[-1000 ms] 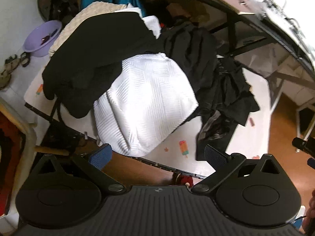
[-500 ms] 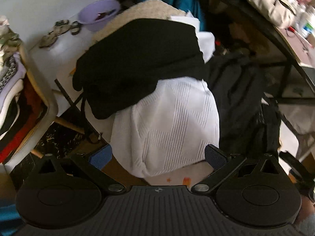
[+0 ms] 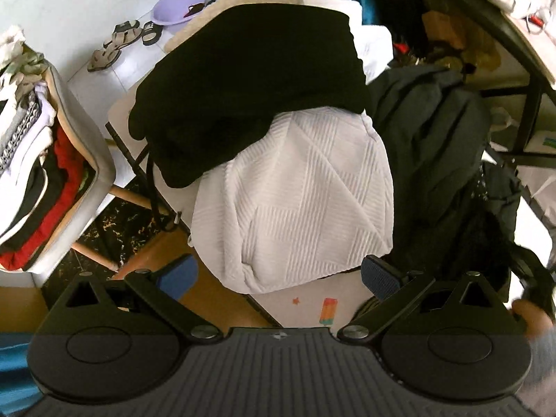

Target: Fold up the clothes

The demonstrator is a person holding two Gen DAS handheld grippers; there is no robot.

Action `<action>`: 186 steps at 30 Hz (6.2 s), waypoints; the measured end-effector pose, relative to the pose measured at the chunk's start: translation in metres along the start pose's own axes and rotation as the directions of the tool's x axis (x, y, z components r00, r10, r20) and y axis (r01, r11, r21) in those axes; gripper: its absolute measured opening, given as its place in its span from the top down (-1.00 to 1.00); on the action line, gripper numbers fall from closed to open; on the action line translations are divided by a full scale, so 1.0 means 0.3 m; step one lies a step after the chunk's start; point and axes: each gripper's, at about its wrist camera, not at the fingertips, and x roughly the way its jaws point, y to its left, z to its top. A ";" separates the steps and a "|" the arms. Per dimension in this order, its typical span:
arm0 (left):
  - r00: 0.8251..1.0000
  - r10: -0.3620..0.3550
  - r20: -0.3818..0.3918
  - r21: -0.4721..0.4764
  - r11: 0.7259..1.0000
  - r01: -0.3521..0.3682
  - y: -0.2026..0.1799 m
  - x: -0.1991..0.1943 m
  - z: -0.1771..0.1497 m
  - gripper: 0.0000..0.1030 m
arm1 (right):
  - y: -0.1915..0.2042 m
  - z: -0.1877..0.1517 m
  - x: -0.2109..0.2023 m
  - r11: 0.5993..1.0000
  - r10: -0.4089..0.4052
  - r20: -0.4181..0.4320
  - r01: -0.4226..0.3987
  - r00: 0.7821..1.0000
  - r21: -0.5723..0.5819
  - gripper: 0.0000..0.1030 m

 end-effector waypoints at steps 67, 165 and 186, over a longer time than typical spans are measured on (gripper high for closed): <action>0.984 -0.170 -0.059 0.139 0.974 0.177 0.036 0.045 -0.098 -0.98 | -0.094 -0.278 -0.361 0.990 -0.089 -0.101 0.077 0.991 -0.121 -0.40; 0.079 -0.894 -0.441 0.883 -0.417 0.217 -1.190 -0.813 -1.456 0.67 | -1.313 -0.646 -2.754 0.965 -0.244 0.956 0.143 0.165 0.221 0.96; -0.228 -0.953 -0.201 0.849 -0.286 0.444 -1.816 -1.176 -0.961 0.89 | -2.104 -0.378 -2.520 0.823 -0.568 0.792 0.120 0.225 0.556 0.96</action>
